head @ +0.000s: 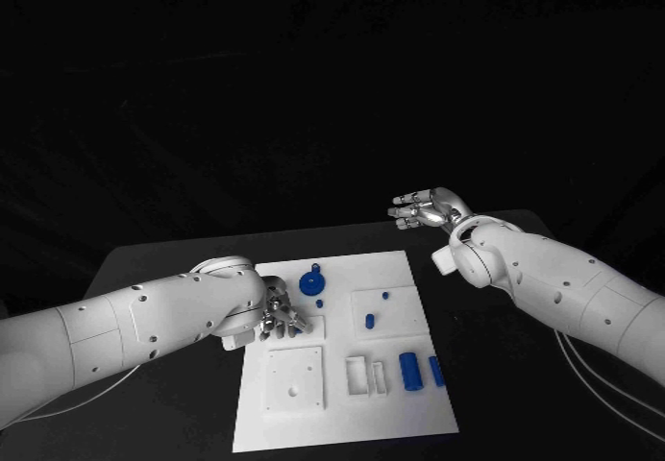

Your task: Assemble the parts on the task board

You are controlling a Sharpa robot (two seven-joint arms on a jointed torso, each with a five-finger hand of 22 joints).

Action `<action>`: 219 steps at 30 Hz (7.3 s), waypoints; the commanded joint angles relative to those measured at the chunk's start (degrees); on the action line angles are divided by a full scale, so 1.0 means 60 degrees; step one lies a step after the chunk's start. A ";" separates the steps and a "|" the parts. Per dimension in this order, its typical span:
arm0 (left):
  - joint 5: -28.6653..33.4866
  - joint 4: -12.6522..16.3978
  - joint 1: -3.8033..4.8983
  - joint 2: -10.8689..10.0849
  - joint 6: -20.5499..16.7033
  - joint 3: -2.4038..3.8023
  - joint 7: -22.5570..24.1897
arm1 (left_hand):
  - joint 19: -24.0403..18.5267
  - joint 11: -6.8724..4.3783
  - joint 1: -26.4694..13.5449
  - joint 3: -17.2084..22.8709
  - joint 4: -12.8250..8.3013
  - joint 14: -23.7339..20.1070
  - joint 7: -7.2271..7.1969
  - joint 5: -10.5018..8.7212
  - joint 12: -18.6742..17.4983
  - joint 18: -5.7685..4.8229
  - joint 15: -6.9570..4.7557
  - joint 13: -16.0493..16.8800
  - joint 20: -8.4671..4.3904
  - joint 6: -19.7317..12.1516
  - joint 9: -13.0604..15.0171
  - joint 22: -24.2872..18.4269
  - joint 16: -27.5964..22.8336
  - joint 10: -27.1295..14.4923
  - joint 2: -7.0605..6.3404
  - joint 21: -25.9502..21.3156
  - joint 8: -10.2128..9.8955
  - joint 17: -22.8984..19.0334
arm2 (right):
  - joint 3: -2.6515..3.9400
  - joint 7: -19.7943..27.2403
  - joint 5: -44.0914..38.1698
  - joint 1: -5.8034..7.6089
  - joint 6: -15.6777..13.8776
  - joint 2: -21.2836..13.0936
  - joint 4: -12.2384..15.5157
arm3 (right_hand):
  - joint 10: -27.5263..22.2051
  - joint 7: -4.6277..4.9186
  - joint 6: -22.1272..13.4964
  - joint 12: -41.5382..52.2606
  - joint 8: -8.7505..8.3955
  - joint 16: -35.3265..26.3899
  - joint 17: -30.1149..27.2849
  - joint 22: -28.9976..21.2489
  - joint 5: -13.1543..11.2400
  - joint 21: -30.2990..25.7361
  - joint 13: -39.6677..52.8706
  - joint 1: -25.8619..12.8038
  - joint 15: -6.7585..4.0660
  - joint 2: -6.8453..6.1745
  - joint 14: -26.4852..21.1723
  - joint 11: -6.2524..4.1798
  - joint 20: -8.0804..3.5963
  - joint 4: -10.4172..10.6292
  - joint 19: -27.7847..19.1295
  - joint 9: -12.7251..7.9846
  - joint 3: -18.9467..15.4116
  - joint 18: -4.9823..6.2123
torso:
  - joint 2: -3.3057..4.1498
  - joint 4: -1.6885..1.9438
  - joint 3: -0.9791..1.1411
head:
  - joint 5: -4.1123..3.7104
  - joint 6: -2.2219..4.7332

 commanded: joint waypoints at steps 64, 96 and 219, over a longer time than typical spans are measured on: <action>0.0195 -0.3539 0.0349 0.0646 0.0753 0.0964 0.1101 | -0.0012 0.0372 -0.0087 -0.1190 0.0298 -0.0629 0.0901 -0.0267 -0.0304 0.0021 0.0348 0.0331 0.0268 -0.2382 -0.5392 0.0187 0.0009 -0.0400 0.0482 -0.0935 0.0326 -0.0834 | 0.0006 0.0151 0.0084 -0.0081 -0.0095 -0.0232 0.0295 | -0.0067 0.0006 -0.0091 -0.0039 -0.0041 -0.0046 -0.0015 -0.0022 0.0099 0.0020 -0.0015 0.0079 -0.0019 0.0084 -0.0148 0.0021 0.0009 0.0059 -0.0718 -0.0012 -0.0439 -0.0149 | 0.0221 -0.0139 0.0025 | 0.0263 0.0260; 0.0370 -0.4482 -0.0070 0.1128 0.1200 0.0931 0.1676 | -0.0274 0.0333 -0.0385 -0.0606 0.0987 -0.1107 0.0679 -0.0127 0.0729 -0.0019 0.0363 0.0469 0.0287 -0.4120 -0.2123 0.0192 0.0685 -0.1158 -0.0279 -0.0702 0.3933 -0.1002 | 0.0007 0.0111 0.0071 -0.0060 -0.0132 -0.0378 0.0556 | -0.0065 0.0005 -0.0066 -0.0040 -0.0039 -0.0046 -0.0015 -0.0025 0.0070 0.0017 -0.0015 0.0164 -0.0026 0.0083 -0.0155 0.0018 0.0011 0.0015 -0.0747 -0.0011 -0.0391 -0.0149 | 0.0314 -0.0161 0.0010 | 0.0194 0.0212; -0.0270 0.1880 -0.0139 -0.1705 -0.2646 -0.0193 0.0396 | -0.0199 -0.0053 -0.0885 0.5112 -0.1380 -0.0432 0.0214 0.2464 0.0655 -0.0023 -0.0017 0.0680 -0.0087 -0.3732 0.0896 0.0192 0.0904 -0.0319 0.0198 0.0556 0.4921 -0.0571 | 0.0006 -0.0012 0.0082 -0.0269 0.0197 -0.0223 0.0000 | -0.0084 0.0013 -0.0125 -0.0040 -0.0042 -0.0046 -0.0015 -0.0029 0.0095 0.0012 -0.0015 0.0115 -0.0017 0.0075 -0.0165 0.0024 0.0013 -0.0079 -0.0819 -0.0014 -0.0171 -0.0148 | 0.0128 0.0079 -0.0051 | 0.0279 -0.0225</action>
